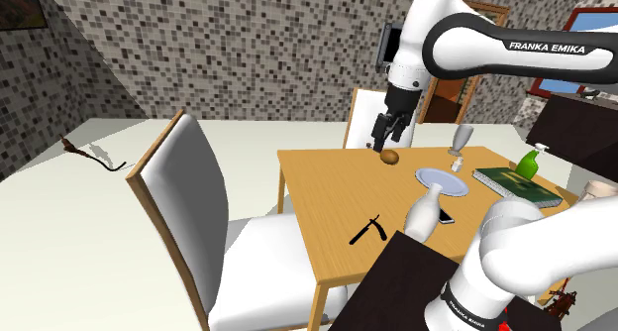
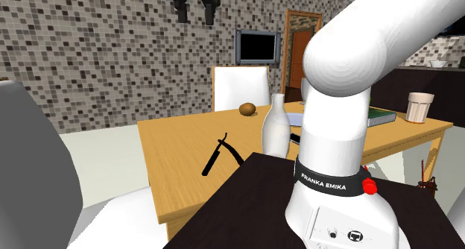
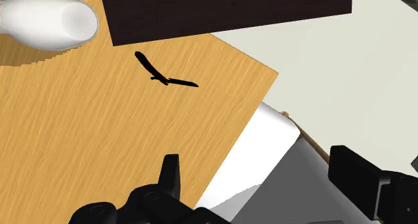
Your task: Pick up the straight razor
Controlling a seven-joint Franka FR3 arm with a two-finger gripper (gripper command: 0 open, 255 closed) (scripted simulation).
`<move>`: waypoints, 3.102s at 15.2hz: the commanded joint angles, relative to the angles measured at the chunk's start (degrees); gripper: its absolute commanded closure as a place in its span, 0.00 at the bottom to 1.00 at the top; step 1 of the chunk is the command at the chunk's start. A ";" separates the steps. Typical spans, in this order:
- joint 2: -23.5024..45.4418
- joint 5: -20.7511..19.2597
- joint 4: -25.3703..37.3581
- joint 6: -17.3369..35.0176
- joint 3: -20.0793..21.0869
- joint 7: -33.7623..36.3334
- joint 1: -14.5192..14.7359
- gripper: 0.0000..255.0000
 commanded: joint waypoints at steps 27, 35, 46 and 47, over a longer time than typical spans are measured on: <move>38.91 -27.05 -17.91 38.67 -2.00 9.49 -11.66 0.00; 46.41 -31.51 -17.54 45.04 -2.42 14.28 -12.41 0.00; 46.25 -31.31 -17.45 44.83 -2.41 14.10 -12.36 1.00; 46.40 -31.50 -17.54 45.04 -2.44 14.28 -12.39 1.00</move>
